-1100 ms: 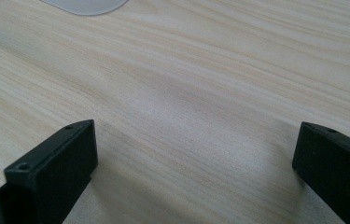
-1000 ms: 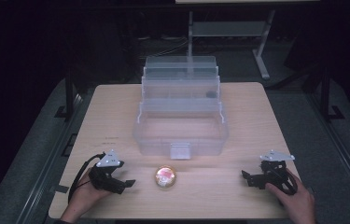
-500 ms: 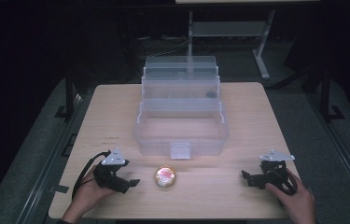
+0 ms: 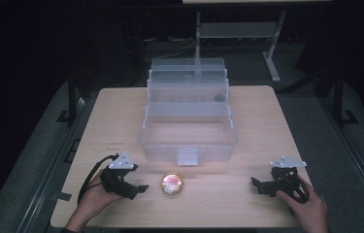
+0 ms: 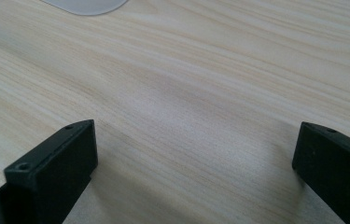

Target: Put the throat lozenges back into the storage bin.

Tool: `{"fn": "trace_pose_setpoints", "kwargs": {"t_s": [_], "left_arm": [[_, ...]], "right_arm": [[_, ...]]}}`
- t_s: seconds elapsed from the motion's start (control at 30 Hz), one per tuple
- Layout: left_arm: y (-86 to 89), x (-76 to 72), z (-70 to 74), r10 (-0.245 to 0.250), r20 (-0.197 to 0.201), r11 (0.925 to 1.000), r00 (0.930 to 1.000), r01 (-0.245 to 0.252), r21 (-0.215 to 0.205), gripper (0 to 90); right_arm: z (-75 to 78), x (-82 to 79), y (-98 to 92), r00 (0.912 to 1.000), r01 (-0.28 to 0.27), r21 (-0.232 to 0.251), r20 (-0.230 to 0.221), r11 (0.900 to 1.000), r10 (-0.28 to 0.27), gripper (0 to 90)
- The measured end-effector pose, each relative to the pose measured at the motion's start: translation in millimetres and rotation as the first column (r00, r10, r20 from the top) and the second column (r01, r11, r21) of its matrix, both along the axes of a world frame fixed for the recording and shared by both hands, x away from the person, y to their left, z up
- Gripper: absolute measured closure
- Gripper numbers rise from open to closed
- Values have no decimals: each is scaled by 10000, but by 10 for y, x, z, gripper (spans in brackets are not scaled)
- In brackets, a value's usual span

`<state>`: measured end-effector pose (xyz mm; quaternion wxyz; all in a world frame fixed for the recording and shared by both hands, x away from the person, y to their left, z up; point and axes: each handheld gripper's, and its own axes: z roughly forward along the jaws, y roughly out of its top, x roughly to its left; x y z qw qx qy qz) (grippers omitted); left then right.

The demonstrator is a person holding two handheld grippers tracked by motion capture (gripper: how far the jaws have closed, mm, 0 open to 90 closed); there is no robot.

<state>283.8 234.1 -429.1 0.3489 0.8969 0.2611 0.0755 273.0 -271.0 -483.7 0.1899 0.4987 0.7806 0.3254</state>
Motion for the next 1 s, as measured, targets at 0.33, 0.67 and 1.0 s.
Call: {"fn": "trace_pose_setpoints", "kwargs": {"t_s": [0.33, 0.67, 1.0], "left_arm": [[-101, 40, 59, -262, 52, 9997, 9996, 262, 9, 138], [-218, 75, 102, -501, 59, 9987, 9987, 501, 4, 139], [-335, 105, 123, -823, -33, 9965, 9966, 824, 104, 140]], "right_arm": [[0, 0, 0, 10000, 1, 4, 4, 10000, -1, 0], [0, 0, 0, 10000, 3, 6, 2, 10000, -3, 0], [0, 1, 0, 10000, -7, 4, 12, 10000, 7, 0]]}}
